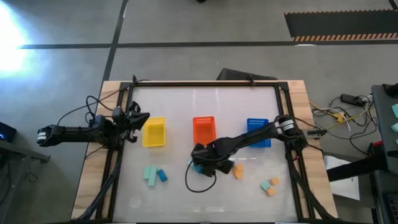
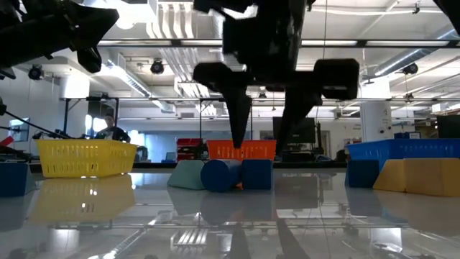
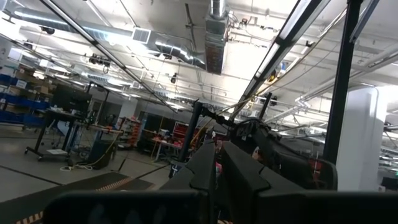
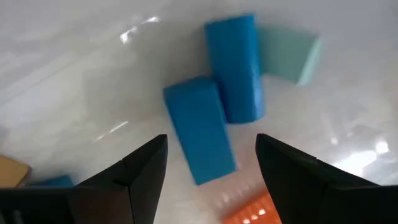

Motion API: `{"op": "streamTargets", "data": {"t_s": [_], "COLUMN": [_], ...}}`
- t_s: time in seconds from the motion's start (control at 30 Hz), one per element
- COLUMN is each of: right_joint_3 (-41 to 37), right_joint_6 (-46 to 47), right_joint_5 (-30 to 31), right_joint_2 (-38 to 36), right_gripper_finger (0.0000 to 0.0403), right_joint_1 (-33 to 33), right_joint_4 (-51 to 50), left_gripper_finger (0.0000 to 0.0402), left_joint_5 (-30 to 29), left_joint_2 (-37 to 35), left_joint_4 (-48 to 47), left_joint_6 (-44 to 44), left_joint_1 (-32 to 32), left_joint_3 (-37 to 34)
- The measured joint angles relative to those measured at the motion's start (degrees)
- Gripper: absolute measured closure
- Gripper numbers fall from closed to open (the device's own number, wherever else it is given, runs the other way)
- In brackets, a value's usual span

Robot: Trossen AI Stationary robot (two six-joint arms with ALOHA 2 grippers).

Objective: Sort & place blocks by color
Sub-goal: Put the blue block into the orange bin

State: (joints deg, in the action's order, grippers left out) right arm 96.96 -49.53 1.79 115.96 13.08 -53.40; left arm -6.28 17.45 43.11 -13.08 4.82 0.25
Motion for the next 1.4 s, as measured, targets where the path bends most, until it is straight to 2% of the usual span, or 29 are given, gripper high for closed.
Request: {"op": "streamTargets", "data": {"t_s": [0.13,0.47,0.83,1.2,1.4], "right_joint_3": [2.3,2.2,2.2,2.4,3.2], "right_joint_6": [0.0,0.0,-1.5,-1.2,4.1], "right_joint_5": [-0.7,-3.8,-5.4,-5.4,-6.5], "right_joint_2": [2.3,3.9,4.6,4.4,2.9], "right_gripper_finger": [0.0172,0.0193,0.0283,0.0283,0.0283], "right_joint_1": [-1.1,-2.5,-3.0,-3.0,-3.0], "right_joint_4": [-3.7,-4.3,-4.5,-6.6,-9.1], "left_gripper_finger": [0.0391,0.0391,0.0391,0.0391,0.0391], "left_joint_5": [0.0,0.0,0.0,0.0,0.0], "left_joint_2": [0.0,0.0,0.0,0.0,0.0], "left_joint_4": [0.0,0.0,0.0,0.0,0.0], "left_joint_6": [0.0,0.0,0.0,0.0,0.0], "left_joint_1": [0.0,0.0,0.0,0.0,0.0], "left_joint_3": [0.0,0.0,0.0,0.0,0.0]}}
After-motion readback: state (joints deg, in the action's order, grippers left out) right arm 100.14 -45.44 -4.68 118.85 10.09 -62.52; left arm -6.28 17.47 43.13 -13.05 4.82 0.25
